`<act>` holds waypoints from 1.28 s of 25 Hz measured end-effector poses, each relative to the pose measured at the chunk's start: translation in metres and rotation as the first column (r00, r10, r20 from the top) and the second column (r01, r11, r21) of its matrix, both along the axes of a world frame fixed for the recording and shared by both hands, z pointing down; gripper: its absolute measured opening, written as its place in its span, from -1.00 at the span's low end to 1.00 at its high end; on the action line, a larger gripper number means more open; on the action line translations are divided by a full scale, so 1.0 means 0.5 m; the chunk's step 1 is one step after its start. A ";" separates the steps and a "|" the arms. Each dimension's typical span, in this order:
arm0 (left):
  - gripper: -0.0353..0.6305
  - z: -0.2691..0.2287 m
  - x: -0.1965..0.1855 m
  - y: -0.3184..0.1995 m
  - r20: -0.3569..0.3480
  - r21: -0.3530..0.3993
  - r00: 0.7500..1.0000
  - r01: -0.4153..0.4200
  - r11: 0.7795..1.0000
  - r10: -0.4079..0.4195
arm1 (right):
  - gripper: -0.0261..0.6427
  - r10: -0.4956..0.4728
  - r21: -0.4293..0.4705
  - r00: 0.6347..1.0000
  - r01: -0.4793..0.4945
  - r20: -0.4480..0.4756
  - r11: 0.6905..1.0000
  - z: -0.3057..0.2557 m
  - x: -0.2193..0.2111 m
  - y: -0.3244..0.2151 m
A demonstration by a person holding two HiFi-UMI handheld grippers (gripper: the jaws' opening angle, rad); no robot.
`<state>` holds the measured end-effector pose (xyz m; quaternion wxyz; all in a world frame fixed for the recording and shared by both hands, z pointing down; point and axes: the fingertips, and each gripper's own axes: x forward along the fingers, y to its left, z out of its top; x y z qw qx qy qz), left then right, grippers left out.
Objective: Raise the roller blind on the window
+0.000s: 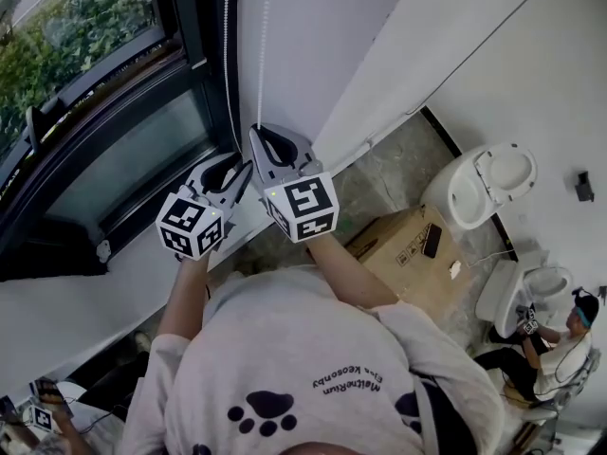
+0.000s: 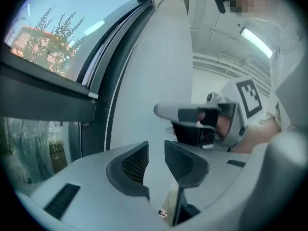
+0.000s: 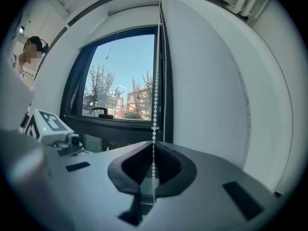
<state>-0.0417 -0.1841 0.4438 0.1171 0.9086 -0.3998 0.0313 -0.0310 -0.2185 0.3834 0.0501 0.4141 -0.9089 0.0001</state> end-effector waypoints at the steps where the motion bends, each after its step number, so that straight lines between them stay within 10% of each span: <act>1: -0.57 -0.026 -0.003 -0.001 -0.007 0.016 1.000 0.002 1.000 -0.002 | -0.89 0.000 0.000 1.000 0.000 0.001 1.000 0.001 0.000 -0.001; 32: -0.83 -0.492 0.048 -0.087 -0.014 0.332 0.992 -0.110 0.937 0.122 | -0.89 0.004 0.008 1.000 -0.004 -0.018 1.000 0.006 -0.004 -0.005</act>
